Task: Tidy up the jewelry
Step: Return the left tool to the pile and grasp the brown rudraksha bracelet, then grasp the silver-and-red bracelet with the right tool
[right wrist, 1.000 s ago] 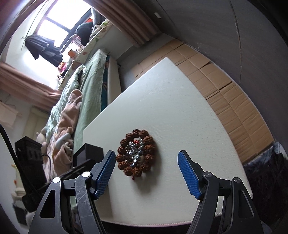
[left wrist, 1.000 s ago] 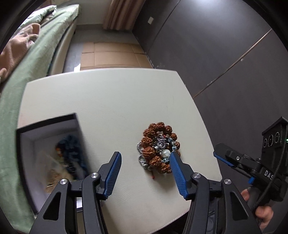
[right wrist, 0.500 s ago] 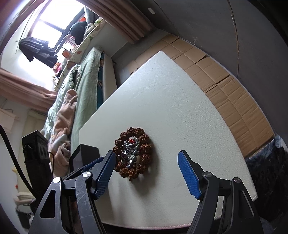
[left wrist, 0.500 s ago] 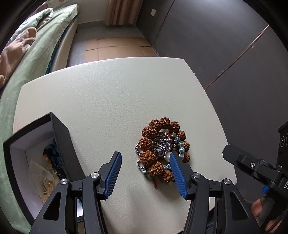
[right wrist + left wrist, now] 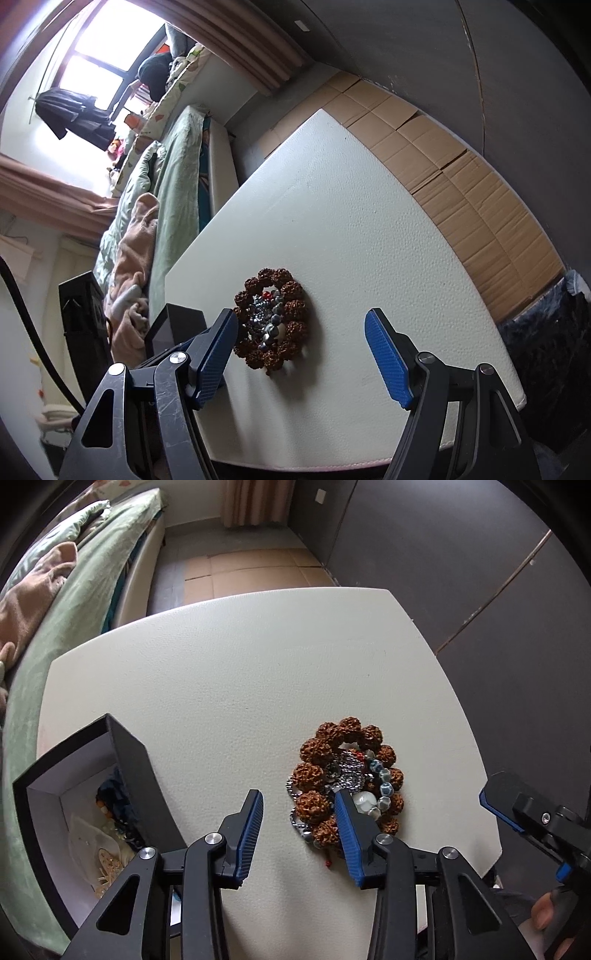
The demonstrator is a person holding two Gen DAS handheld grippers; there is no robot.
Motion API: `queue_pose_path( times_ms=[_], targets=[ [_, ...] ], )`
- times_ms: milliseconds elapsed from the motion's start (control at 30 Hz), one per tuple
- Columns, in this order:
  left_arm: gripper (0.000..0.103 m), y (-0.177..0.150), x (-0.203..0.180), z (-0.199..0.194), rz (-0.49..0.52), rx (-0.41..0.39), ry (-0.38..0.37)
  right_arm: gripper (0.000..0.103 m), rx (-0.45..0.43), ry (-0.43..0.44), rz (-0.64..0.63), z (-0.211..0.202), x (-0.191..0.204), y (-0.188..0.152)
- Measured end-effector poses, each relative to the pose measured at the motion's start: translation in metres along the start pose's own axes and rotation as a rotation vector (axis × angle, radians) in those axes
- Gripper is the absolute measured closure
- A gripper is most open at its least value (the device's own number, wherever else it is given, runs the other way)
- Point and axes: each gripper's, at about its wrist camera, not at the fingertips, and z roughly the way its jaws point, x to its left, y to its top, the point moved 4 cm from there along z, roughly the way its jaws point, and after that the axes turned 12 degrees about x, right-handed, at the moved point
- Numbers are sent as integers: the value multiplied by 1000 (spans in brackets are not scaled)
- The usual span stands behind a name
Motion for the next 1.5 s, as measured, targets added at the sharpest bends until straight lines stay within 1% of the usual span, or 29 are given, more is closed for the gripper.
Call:
queue_pose_path(
  times_ms=[33,67,133,200,233,267,300,433,567,600,633,700,833,933,1067,1200,1233,1267,1300,1367,1433,1500],
  targets=[
    [61,-1,-3,1,10,9,-13,30,0,1,0,0,0,0],
    [61,-2,-5,1,20,13,-9,30,0,1,-1,0,0,0],
    [61,-3,-10,-1,48,-3,28,30,1,0,0,0,0,0],
    [61,-5,-12,3,55,12,28,30,2,1,-1,1,0,-1],
    [64,-4,-11,7,45,32,9,30,4,-1,-2,1,0,-1],
    [73,-4,-10,11,34,46,-5,30,5,-7,-2,2,0,-1],
    [73,-5,-8,14,26,54,-11,30,6,-11,-2,2,0,-2],
    [74,-5,-8,7,29,7,-29,30,9,-12,2,3,-1,-3],
    [75,-4,-15,-17,60,-62,-64,30,1,-8,11,1,-2,-1],
    [76,-3,-18,-20,69,-69,-67,30,0,-9,14,1,-3,0],
    [80,-3,-20,-25,76,-77,-69,30,2,-6,18,1,-3,0],
    [83,-3,-25,-36,87,-99,-91,30,7,8,22,3,-2,0],
    [83,-2,-32,-57,110,-140,-107,30,-1,19,16,1,3,0],
    [83,-2,-36,-73,130,-171,-105,30,-1,25,14,2,4,1],
    [83,-7,-31,-93,133,-213,-101,31,7,29,7,5,7,1],
    [83,-7,-18,-107,118,-246,-104,38,35,8,-11,15,13,1],
    [83,-10,-17,-109,113,-250,-106,42,44,2,-13,18,13,0],
    [83,-9,-14,-110,109,-252,-107,48,57,-6,-16,22,14,0],
    [83,-9,-10,-112,102,-256,-108,51,71,-15,-18,27,15,0],
    [83,-6,-5,-114,93,-260,-108,64,89,-27,-23,32,16,-1],
    [83,-6,1,-116,83,-264,-108,68,102,-40,-38,38,19,-2],
    [83,-7,7,-117,73,-267,-108,69,100,-45,-56,41,25,-2]
  ],
)
